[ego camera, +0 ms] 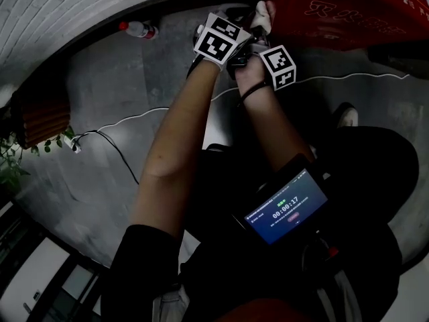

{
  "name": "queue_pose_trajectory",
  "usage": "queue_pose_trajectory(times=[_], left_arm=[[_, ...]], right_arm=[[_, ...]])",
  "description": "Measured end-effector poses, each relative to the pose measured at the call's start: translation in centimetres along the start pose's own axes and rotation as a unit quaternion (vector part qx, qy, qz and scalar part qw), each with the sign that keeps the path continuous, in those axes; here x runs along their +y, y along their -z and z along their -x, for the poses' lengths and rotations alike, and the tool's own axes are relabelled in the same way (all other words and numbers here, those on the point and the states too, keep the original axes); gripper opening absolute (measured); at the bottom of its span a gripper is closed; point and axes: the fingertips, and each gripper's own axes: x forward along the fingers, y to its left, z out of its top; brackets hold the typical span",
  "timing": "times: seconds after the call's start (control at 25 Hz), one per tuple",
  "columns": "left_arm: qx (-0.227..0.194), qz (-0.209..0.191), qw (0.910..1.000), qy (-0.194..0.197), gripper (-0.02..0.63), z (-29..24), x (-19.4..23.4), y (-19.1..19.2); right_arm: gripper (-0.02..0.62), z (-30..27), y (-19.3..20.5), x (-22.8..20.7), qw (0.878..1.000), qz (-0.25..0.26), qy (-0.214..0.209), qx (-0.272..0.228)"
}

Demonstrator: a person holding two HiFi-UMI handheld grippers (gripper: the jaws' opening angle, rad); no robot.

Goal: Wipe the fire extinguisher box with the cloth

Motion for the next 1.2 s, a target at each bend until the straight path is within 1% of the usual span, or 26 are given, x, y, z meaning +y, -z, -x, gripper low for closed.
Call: queue_pose_trajectory(times=[0.08, 0.24, 0.36, 0.52, 0.64, 0.92, 1.2], left_arm=[[0.011, 0.01, 0.9999, 0.002, 0.0, -0.6, -0.1, 0.9], [0.016, 0.028, 0.9994, 0.01, 0.0, -2.1, -0.8, 2.6], [0.033, 0.033, 0.9989, 0.0, 0.0, -2.9, -0.7, 4.3], [0.038, 0.036, 0.9985, -0.013, 0.0, -3.8, 0.0, 5.5], [0.049, 0.026, 0.9983, -0.02, 0.0, -4.5, 0.4, 6.7], [0.071, 0.022, 0.9971, -0.018, 0.0, -5.6, 0.2, 8.0], [0.084, 0.023, 0.9961, -0.013, 0.0, -5.4, 0.1, 8.9]], right_arm=[[0.091, -0.3, 0.1, -1.2, 1.0, -0.002, 0.001, 0.002], [0.091, -1.3, 0.5, -3.5, 1.0, -0.01, 0.002, 0.009], [0.091, -2.0, 0.8, -4.4, 1.0, -0.012, -0.016, 0.013], [0.091, -2.7, 0.9, -5.3, 0.999, -0.013, -0.044, 0.015], [0.091, -3.2, 1.1, -6.7, 0.999, -0.014, -0.044, 0.019], [0.091, -3.8, 1.4, -8.9, 0.999, -0.001, -0.042, 0.033], [0.091, -4.1, 1.7, -11.1, 0.999, 0.02, -0.018, 0.04]])
